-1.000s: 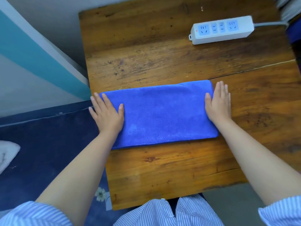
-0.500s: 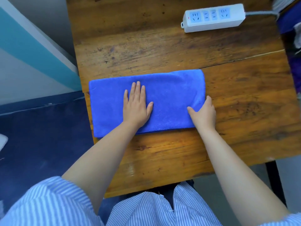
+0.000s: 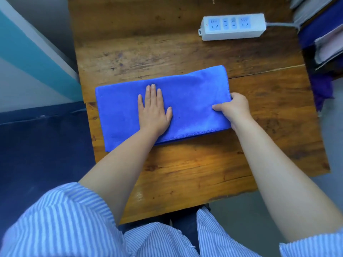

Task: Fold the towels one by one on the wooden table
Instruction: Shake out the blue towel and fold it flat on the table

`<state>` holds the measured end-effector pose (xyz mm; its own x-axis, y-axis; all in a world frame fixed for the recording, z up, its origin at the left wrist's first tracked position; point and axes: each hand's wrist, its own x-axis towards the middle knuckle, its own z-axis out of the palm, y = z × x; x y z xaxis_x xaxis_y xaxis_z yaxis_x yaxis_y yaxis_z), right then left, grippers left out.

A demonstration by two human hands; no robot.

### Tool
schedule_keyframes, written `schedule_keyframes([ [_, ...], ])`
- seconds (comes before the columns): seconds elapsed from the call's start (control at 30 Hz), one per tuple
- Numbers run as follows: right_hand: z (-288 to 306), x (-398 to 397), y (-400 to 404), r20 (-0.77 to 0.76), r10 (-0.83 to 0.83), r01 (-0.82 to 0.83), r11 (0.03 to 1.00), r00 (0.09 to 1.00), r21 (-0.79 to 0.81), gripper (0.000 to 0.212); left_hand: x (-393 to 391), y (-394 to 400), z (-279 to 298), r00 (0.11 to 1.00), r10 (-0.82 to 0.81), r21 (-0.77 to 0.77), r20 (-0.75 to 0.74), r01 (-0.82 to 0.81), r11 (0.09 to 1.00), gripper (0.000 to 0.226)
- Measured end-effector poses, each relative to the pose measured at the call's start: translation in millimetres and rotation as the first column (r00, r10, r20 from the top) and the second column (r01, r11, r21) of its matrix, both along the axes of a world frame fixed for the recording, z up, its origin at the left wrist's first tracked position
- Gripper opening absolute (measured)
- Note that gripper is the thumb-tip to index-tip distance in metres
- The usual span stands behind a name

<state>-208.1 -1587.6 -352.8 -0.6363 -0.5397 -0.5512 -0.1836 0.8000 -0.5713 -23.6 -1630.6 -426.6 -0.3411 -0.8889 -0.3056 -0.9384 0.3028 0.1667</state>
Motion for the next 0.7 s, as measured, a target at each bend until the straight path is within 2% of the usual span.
schedule_keyframes([
  [0.13,29.4,19.8,-2.8,-0.012,0.157,-0.156,0.97,0.988,-0.185,0.013,6.1,-3.7,4.5,0.999,-0.021,0.034,-0.042,0.022,0.999,0.065],
  [0.23,43.3,46.4,-2.1,-0.077,0.301,-0.31,0.902,0.951,-0.301,0.012,21.2,-6.7,11.8,0.992,-0.057,0.043,-0.116,0.063,0.997,0.059],
  [0.37,45.4,94.7,-6.2,-0.123,0.433,-0.445,0.81,0.893,-0.382,0.013,64.8,-1.2,19.3,0.989,-0.057,-0.021,-0.136,0.055,0.998,0.052],
  [0.57,18.4,168.7,-18.3,-0.194,0.602,-0.625,0.682,0.774,-0.379,0.022,134.7,19.7,22.2,0.953,0.188,-0.037,-0.238,-0.203,0.979,0.042],
  [0.7,-1.3,200.6,-26.3,-0.167,0.66,-0.674,0.669,0.732,-0.312,0.025,162.5,28.5,17.3,0.839,0.419,0.096,-0.347,-0.412,0.906,0.034],
])
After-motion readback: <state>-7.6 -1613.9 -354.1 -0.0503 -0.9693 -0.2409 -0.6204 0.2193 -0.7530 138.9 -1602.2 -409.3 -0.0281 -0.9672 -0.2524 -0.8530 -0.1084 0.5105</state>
